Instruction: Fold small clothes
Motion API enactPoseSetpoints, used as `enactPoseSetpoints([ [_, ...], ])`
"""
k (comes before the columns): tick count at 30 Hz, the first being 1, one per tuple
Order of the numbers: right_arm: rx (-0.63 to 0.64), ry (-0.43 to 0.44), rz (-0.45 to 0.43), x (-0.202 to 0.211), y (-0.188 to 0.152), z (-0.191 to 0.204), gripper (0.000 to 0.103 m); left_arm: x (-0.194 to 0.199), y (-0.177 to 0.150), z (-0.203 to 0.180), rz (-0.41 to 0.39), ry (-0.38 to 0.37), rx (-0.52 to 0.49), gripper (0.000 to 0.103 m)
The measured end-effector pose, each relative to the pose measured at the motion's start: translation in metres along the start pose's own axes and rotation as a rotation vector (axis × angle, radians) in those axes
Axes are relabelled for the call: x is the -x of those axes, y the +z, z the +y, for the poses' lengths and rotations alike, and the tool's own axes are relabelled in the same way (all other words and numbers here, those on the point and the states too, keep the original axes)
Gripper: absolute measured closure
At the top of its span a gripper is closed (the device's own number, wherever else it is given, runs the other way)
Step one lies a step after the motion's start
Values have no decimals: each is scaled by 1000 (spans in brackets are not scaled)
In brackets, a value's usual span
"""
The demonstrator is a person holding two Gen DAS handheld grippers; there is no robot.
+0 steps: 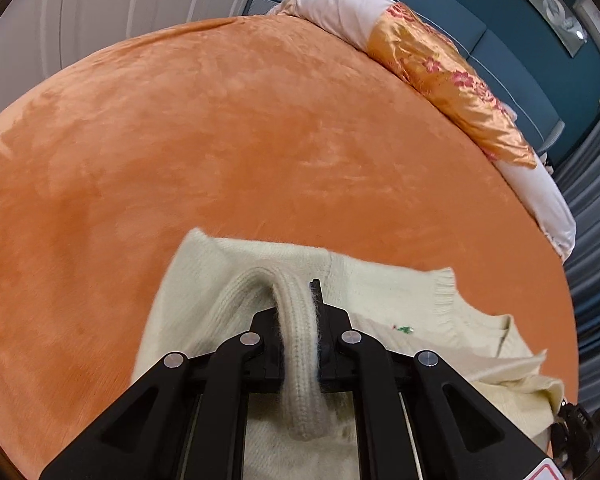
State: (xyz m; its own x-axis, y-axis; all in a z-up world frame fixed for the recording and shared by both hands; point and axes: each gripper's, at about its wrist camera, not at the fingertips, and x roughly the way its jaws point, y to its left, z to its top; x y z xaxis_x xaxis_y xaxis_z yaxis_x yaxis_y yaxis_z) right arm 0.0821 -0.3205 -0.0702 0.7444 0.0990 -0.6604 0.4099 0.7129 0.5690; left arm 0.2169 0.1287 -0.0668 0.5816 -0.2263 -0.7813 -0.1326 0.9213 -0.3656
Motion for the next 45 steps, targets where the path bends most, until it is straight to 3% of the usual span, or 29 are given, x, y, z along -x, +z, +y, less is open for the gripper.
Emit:
enactPoseSetpoints([
  [4,6,-5,10,-13,-3,-2,97,-10,-1,0,-21,23,-17,89],
  [9,-20,56,19,-13,-3,-7,93,-11,-3,-1,-44,28,-18,89],
  [11,-71,95,35,-5,2,-12,89,-4,0,3,-31,-4,16,89],
  [13,-119,179,-10,25,6,-14,83,28,6,12,-58,-102,106,88],
  [15,-84,199,-88,56,5,-8,70,61,5,16,-117,-169,130,86],
  [16,-53,185,-143,74,4,-4,50,75,3,16,-138,-178,122,86],
  [17,-10,161,-203,98,0,-1,43,87,2,16,-153,-177,111,85],
  [19,48,131,-229,120,-6,3,43,108,-5,16,-175,-152,89,85],
  [22,120,119,-142,131,-28,11,43,118,-14,13,-188,-119,58,82],
  [24,181,121,-65,123,-49,22,46,106,-12,3,-179,-70,-1,79],
  [27,273,91,20,112,-85,39,46,70,5,-18,-78,-26,-115,78],
  [29,298,69,59,105,-97,47,46,52,13,-27,-59,0,-173,78],
  [31,323,43,47,100,-93,52,46,34,21,-28,-17,4,-171,78],
  [35,320,-36,29,73,-48,54,46,10,26,-7,86,-3,-50,78],
  [39,308,-109,67,32,-12,48,46,38,41,4,15,-128,87,77],
  [41,320,-140,100,11,-5,46,46,36,55,-5,32,-128,70,77],
  [43,311,-146,139,-7,-5,42,46,17,65,-16,102,-75,3,77],
  [45,282,-131,146,-13,-5,35,61,-3,65,-19,156,-26,-37,77],
])
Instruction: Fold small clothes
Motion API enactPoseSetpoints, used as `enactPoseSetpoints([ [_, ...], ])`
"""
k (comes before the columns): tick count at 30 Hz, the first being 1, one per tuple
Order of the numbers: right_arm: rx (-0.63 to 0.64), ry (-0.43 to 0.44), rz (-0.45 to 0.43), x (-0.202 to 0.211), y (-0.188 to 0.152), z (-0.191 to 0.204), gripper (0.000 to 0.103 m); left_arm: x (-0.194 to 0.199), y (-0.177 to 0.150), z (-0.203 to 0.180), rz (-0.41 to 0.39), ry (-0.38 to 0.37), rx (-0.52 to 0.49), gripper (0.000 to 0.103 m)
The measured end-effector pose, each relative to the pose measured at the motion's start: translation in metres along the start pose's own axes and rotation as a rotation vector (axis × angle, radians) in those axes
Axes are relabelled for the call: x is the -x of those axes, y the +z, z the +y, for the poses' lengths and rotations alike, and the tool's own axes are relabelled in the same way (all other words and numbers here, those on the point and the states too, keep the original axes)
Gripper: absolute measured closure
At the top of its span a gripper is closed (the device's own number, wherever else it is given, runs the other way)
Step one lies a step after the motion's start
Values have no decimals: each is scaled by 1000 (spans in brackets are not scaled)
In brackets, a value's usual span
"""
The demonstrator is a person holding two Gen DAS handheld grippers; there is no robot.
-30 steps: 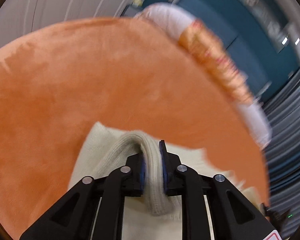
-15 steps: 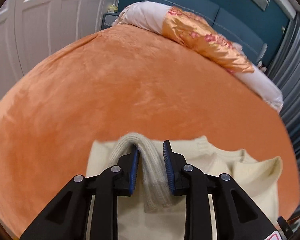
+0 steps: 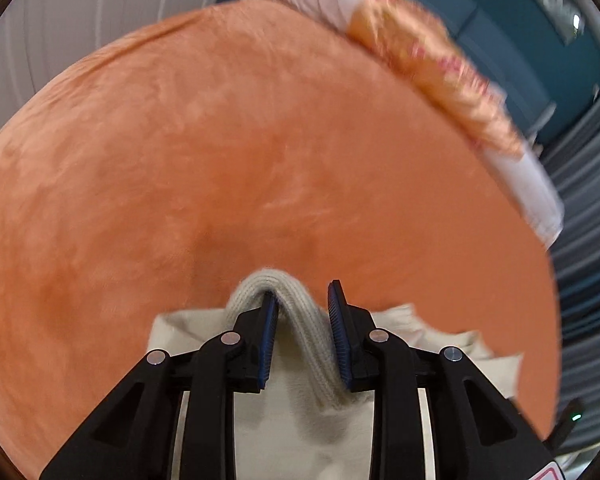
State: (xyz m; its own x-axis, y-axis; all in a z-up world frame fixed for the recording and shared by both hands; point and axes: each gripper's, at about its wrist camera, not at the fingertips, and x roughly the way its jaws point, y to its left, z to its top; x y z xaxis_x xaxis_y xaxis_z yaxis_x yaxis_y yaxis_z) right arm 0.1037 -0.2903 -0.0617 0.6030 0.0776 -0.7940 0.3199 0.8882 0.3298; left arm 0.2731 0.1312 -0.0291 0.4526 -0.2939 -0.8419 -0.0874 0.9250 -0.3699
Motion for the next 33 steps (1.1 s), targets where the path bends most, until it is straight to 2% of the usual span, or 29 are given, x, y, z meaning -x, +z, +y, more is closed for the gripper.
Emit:
enactPoseSetpoints([
  [1,-18,15,-12,0,0,-3,80,-11,-1,2,39,31,-5,77],
  [2,-52,45,-29,5,0,-7,93,-15,-4,3,56,41,-6,77],
  [5,-118,104,-129,35,2,-19,94,-11,-8,11,64,-9,-21,76],
  [7,-137,121,-150,45,4,-26,94,-7,-9,16,100,-57,-53,75],
  [8,-137,119,-133,42,6,-30,94,-5,-9,18,115,-68,-69,74],
  [10,-130,98,-86,29,9,-34,94,1,-11,25,139,-96,-87,74],
  [11,-131,92,-47,18,11,-35,94,4,-13,26,152,-114,-88,70],
  [12,-133,81,-26,9,12,-35,94,14,-14,29,149,-130,-92,53],
  [13,-132,74,-16,3,12,-35,93,23,-13,33,124,-134,-95,44],
  [15,-130,70,-14,4,6,-37,93,56,-7,44,-5,-126,-109,34],
  [17,-137,74,-22,5,3,-39,93,82,1,63,-118,-29,-77,27],
  [18,-141,77,-25,7,2,-40,93,89,4,70,-136,-11,-57,27],
  [21,-151,86,-35,12,2,-39,93,100,3,73,-118,-69,-42,27],
  [24,-176,102,-33,17,4,-38,89,93,-21,47,-72,-96,-127,24],
  [27,-182,108,-3,17,4,-32,73,65,-59,32,34,-89,-171,22],
  [29,-161,99,18,20,0,-28,63,51,-84,35,79,-76,-146,22],
  [33,-141,122,31,34,-17,-30,60,54,-114,56,71,-98,-35,22],
])
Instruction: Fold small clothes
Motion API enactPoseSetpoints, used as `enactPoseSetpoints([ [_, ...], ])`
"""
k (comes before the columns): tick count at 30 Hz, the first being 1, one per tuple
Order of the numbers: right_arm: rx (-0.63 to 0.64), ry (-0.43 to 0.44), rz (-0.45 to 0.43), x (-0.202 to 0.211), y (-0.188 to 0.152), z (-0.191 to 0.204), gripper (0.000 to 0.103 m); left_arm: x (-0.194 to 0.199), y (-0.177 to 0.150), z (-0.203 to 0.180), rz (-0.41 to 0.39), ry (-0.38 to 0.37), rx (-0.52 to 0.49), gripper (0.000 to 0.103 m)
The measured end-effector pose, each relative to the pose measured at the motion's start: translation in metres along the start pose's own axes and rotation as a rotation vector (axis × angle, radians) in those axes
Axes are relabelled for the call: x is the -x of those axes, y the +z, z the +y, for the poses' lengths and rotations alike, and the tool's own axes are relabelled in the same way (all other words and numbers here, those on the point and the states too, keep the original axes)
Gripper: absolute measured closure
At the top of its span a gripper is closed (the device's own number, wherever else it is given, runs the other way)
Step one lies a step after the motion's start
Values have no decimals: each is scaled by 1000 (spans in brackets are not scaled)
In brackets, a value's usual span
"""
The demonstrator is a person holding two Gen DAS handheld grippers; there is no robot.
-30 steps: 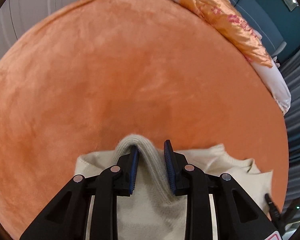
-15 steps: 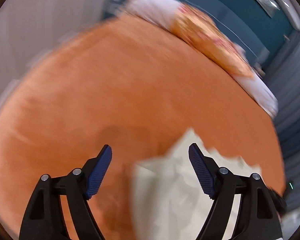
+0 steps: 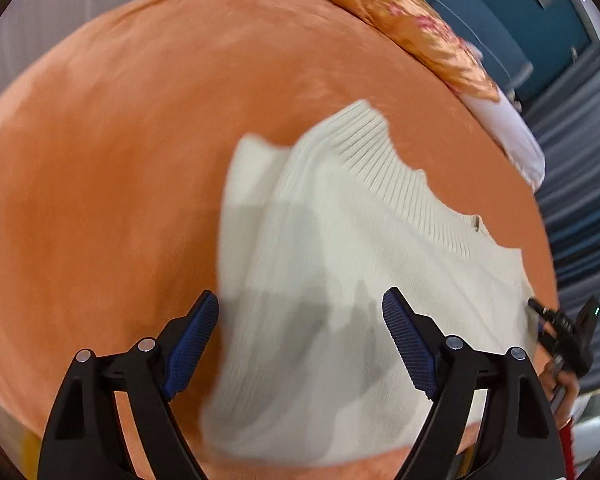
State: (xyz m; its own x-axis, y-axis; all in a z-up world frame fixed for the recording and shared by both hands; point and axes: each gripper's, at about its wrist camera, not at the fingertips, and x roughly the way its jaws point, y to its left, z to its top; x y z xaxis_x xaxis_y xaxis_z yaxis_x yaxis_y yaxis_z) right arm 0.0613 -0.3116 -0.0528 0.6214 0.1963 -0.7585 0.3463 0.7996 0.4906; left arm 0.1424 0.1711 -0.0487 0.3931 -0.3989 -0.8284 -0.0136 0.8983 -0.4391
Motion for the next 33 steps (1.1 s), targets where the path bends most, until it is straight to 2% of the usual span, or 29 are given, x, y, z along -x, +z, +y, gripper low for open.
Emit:
enactPoseSetpoints([
  [1,2,8,4,1,-3,-2,64,1,-7,6,-4,-14,31,22],
  [2,13,7,13,0,-9,-3,84,1,-13,12,-7,-31,63,23],
  [3,20,-4,13,1,-12,-4,94,0,-19,18,-5,-46,94,33],
  [4,3,19,-13,8,-13,-6,95,1,-22,20,-9,-43,104,44],
  [5,-10,33,-47,17,-11,-5,96,4,-23,21,-10,-46,95,67],
  [6,-19,44,-83,27,-8,-3,96,8,-24,19,-6,-59,90,77],
  [8,-13,50,-137,42,-3,-2,96,20,-23,15,-19,-45,59,84],
  [9,9,20,-128,39,-1,-2,96,22,-22,13,-17,-32,33,85],
  [11,69,-77,-37,13,-2,-5,95,22,-24,12,-3,2,-8,86],
  [13,58,-106,39,-3,-8,-12,92,19,-26,16,14,17,-9,86],
  [14,31,-94,26,5,-12,-14,89,19,-27,17,14,13,2,85],
  [15,17,-92,16,15,-17,-13,84,21,-29,18,10,12,6,85],
  [16,13,-99,4,27,-23,-12,66,23,-32,18,4,15,6,83],
  [17,15,-97,-11,37,-29,-12,51,26,-35,17,-6,22,5,78],
  [18,25,-87,-33,50,-39,-12,49,29,-38,18,-13,11,6,78],
  [19,36,-76,-37,59,-49,-15,49,30,-41,18,-15,-2,12,74],
  [21,42,-71,-21,68,-64,-18,48,32,-47,21,-19,-22,37,55],
  [23,24,-87,3,72,-82,-26,47,35,-51,23,-39,-15,66,43],
  [25,-2,-82,22,69,-91,-32,45,35,-54,23,-61,-35,96,40],
  [27,-27,-66,39,64,-101,-33,45,33,-56,22,-59,-38,117,40],
  [29,-26,-63,28,64,-104,-28,54,34,-56,17,-77,-37,113,43],
  [30,-10,-81,3,67,-104,-23,57,37,-55,13,-89,-17,92,51],
  [31,8,-89,-17,71,-103,-19,71,39,-54,9,-96,3,70,58],
  [32,20,-89,-39,78,-100,-15,85,41,-52,6,-96,24,50,76],
  [33,15,-76,-50,83,-98,-15,87,46,-51,5,-85,35,24,85],
])
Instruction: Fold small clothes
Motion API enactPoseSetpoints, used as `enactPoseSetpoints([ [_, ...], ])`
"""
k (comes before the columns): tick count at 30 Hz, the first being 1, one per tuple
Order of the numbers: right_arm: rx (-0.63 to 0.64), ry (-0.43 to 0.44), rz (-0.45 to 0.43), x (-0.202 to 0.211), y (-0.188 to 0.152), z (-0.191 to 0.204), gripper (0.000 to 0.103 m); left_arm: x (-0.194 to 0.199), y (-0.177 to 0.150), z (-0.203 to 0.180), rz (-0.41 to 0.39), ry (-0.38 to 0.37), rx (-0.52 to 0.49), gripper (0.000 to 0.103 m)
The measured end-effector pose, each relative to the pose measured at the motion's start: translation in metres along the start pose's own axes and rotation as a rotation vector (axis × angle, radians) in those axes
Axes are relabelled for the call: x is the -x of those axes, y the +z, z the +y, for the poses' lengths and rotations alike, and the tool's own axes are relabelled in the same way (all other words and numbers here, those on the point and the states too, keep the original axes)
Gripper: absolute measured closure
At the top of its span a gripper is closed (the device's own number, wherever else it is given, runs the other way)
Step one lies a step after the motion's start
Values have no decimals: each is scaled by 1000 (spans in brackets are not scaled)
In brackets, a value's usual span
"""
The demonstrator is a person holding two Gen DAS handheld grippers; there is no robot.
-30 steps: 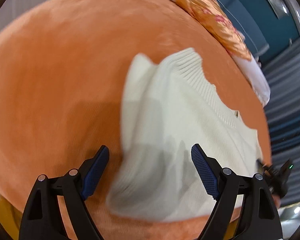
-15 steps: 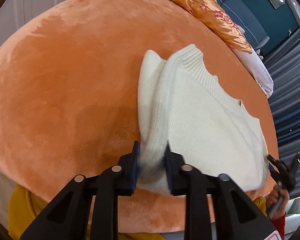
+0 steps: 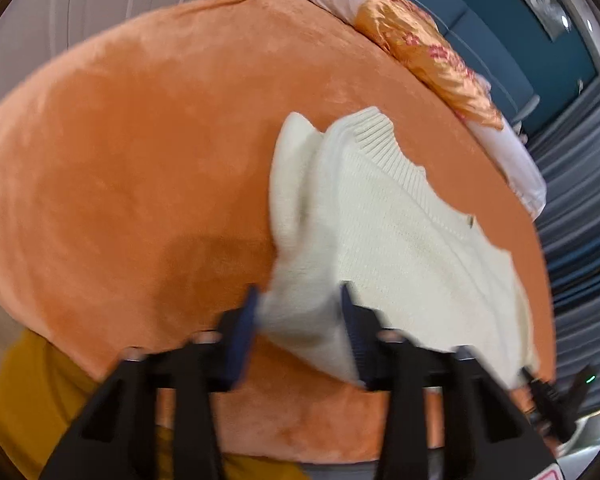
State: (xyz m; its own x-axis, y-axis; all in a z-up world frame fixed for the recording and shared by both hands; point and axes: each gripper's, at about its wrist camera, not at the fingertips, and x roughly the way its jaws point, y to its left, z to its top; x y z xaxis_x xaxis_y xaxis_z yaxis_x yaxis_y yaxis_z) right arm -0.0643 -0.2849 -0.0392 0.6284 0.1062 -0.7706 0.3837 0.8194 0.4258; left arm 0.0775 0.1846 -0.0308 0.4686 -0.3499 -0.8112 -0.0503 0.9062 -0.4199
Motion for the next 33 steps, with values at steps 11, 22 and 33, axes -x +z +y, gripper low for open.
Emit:
enactPoseSetpoints([
  [11,1,-7,97,20,-23,-23,92,23,-39,36,143,81,-52,103],
  [22,22,28,17,28,-6,-24,47,45,-14,9,-87,-13,-194,34],
  [33,17,20,10,5,10,-4,92,-10,8,-10,87,18,-210,94],
])
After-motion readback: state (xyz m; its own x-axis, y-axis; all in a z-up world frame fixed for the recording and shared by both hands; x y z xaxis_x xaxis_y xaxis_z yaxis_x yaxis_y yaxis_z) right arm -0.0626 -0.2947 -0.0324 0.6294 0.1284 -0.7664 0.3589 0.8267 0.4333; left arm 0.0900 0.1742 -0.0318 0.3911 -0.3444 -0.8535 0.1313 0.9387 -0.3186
